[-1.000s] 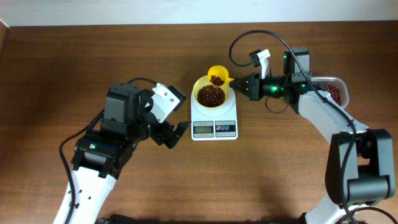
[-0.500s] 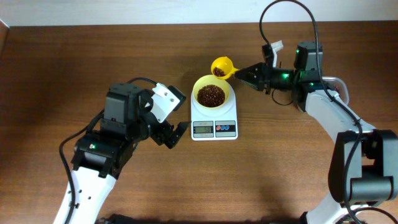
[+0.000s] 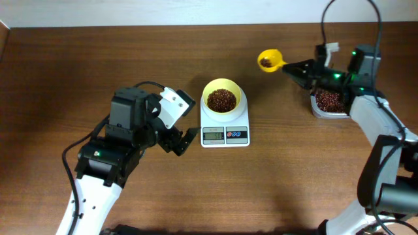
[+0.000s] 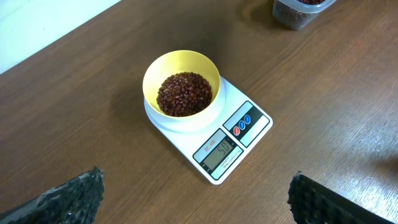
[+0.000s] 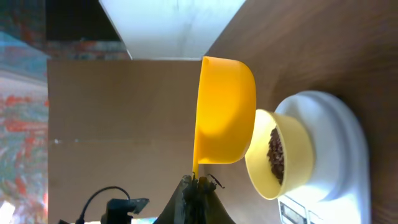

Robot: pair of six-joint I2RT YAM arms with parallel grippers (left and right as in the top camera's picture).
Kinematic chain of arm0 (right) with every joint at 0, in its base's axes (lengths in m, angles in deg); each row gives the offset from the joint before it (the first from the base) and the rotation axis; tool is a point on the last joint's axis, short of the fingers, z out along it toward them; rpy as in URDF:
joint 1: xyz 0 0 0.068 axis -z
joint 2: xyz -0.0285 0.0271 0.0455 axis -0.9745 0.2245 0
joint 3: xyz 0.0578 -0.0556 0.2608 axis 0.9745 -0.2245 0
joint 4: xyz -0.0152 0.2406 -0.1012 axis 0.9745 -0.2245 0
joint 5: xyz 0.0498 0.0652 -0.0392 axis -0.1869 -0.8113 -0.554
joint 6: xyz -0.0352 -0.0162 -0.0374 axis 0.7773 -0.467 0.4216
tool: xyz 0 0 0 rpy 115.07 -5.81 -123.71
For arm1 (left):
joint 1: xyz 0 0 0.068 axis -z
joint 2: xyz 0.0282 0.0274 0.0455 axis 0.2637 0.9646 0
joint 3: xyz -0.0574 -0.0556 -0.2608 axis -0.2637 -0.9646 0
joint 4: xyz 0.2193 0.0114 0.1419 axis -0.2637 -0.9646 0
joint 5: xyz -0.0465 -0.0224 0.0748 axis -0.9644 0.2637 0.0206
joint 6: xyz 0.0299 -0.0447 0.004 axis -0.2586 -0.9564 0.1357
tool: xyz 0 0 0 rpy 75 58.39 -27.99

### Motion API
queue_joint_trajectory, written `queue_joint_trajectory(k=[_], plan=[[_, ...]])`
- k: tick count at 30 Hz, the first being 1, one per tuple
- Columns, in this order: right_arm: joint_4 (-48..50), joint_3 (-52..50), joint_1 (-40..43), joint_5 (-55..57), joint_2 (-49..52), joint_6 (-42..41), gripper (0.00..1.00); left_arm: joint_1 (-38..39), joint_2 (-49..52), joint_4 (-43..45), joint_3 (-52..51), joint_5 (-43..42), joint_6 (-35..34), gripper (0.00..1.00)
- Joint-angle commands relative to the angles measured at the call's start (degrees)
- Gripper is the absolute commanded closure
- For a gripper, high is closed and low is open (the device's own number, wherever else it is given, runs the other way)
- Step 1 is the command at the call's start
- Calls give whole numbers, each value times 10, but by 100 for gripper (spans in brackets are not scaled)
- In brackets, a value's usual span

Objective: Scoop item into bowl and weigh 50g on scale
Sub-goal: 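Carry the yellow scoop right with the right gripper to the bean container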

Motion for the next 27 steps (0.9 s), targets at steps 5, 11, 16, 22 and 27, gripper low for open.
queue_joint_trajectory(k=[5, 11, 16, 22, 27], plan=[[2, 11, 119, -37, -5, 15, 96, -2, -2, 1, -2, -8, 9, 1], [2, 11, 192, -21, -5, 30, 96, -2, -2, 1, -2, -8, 9, 1], [-1, 11, 216, -33, -5, 30, 96, -2, -2, 1, -2, -8, 9, 1], [-29, 11, 229, 5, -22, 54, 96, -2, -2, 1, -2, -8, 9, 1], [-137, 11, 265, 28, -62, 133, 96, -2, -2, 1, -2, -8, 9, 1]])
